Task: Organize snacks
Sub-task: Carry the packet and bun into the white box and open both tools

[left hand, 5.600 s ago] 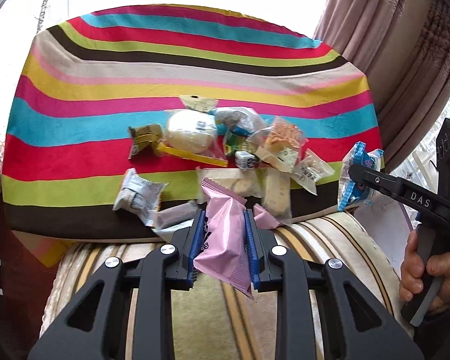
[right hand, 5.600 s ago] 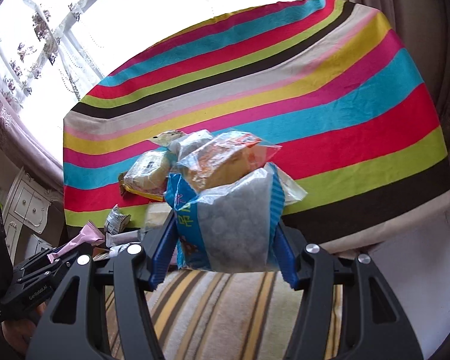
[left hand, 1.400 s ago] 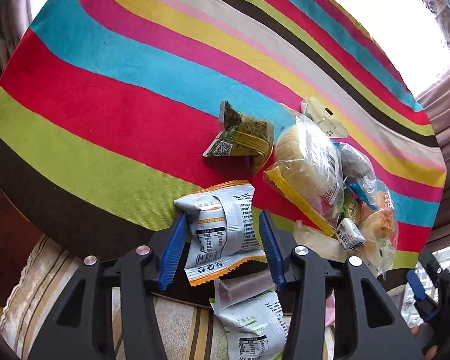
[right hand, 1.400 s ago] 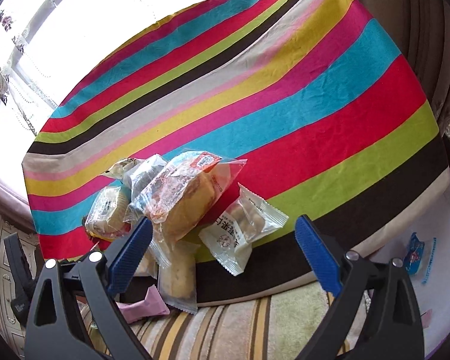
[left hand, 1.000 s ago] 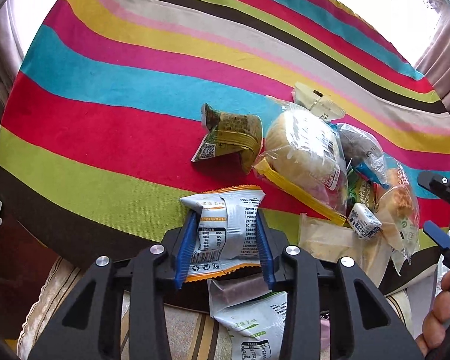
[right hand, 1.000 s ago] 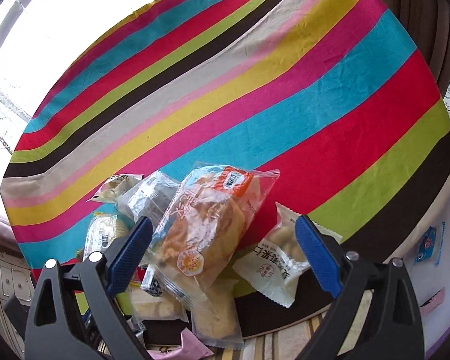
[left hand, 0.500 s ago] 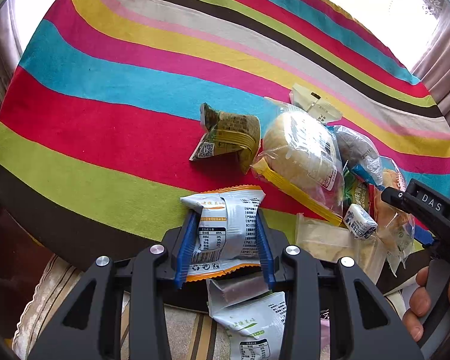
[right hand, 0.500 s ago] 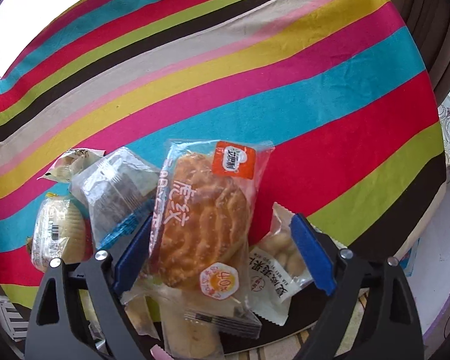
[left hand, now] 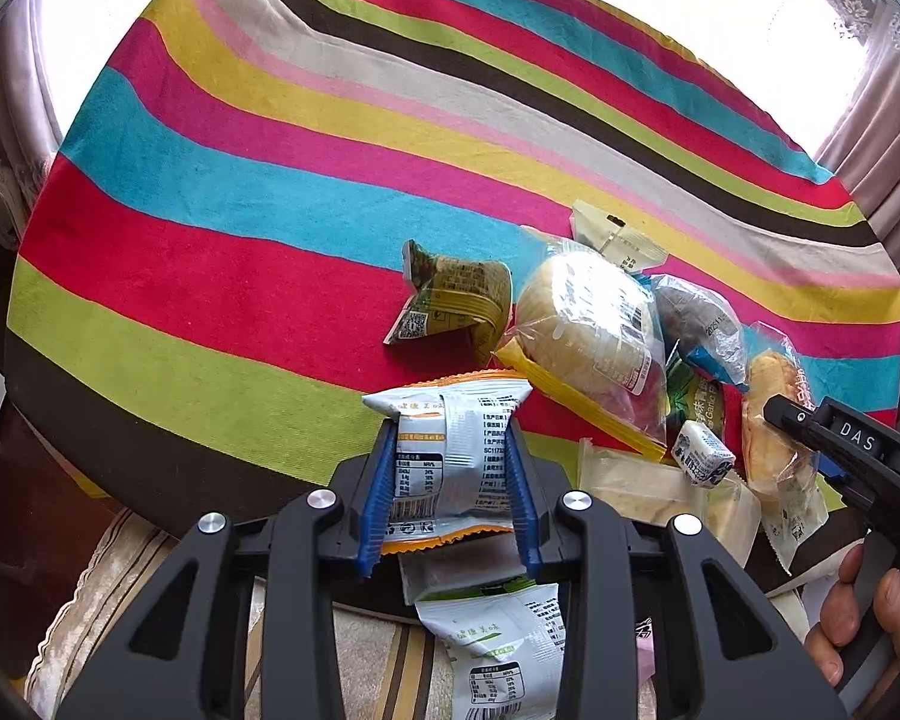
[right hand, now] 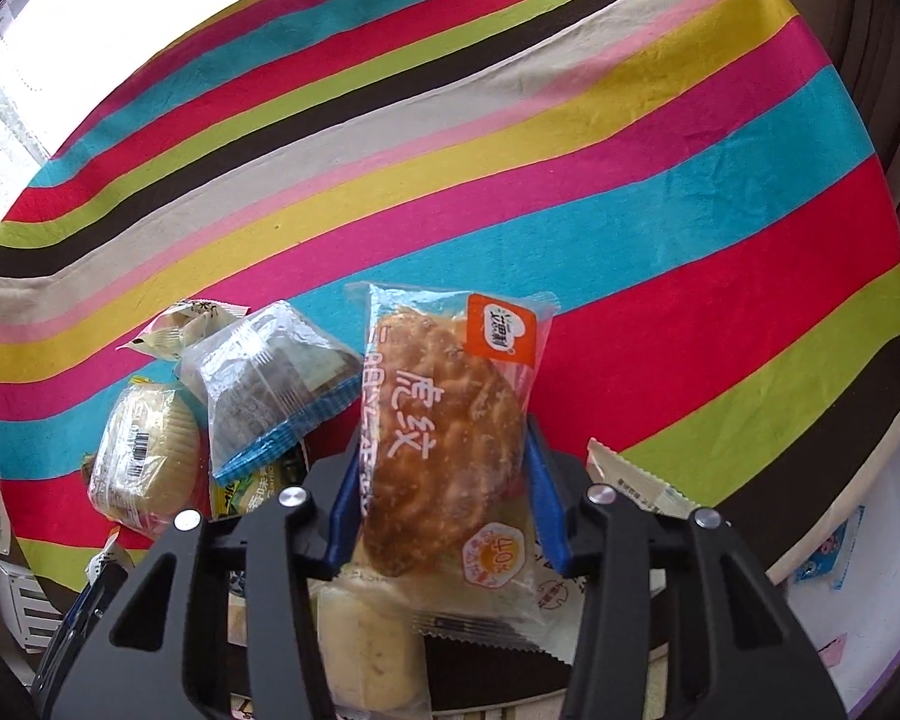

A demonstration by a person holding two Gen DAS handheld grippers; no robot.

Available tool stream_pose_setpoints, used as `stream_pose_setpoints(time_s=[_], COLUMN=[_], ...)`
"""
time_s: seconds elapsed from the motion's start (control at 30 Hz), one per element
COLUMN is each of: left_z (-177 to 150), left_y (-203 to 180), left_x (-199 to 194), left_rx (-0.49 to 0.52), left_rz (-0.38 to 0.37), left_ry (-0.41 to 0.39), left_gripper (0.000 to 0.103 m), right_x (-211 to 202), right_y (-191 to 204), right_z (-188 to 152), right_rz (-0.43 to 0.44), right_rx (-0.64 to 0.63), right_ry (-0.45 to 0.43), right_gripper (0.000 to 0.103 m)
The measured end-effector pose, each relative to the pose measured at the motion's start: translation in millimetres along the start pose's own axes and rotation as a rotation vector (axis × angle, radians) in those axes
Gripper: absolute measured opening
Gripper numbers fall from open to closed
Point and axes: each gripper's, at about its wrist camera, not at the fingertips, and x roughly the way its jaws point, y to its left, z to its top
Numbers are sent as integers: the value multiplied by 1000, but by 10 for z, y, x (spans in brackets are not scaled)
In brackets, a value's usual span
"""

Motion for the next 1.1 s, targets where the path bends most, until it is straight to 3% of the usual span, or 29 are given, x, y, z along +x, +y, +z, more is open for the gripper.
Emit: stream_pose_setpoints(time_s=[0.27, 0.47, 0.7, 1.1], left_z=[-17, -54, -209, -684], left_y=[-130, -272, -673, -1641], left_x=[-226, -463, -600, -650], left_rx=[40, 80, 153, 331], left_rz=[52, 71, 24, -122], left_ry=[-86, -160, -162, -77], left_gripper=[33, 33, 32, 33], right_x=[-298, -506, -688, -915], right_y=[-65, -357, -803, -1608], right_z=[-82, -142, -284, -581], right_rz=[103, 191, 212, 206], right_rx=[0, 22, 78, 176], right_ry=[-94, -148, -158, -133], right_gripper=[46, 46, 46, 46])
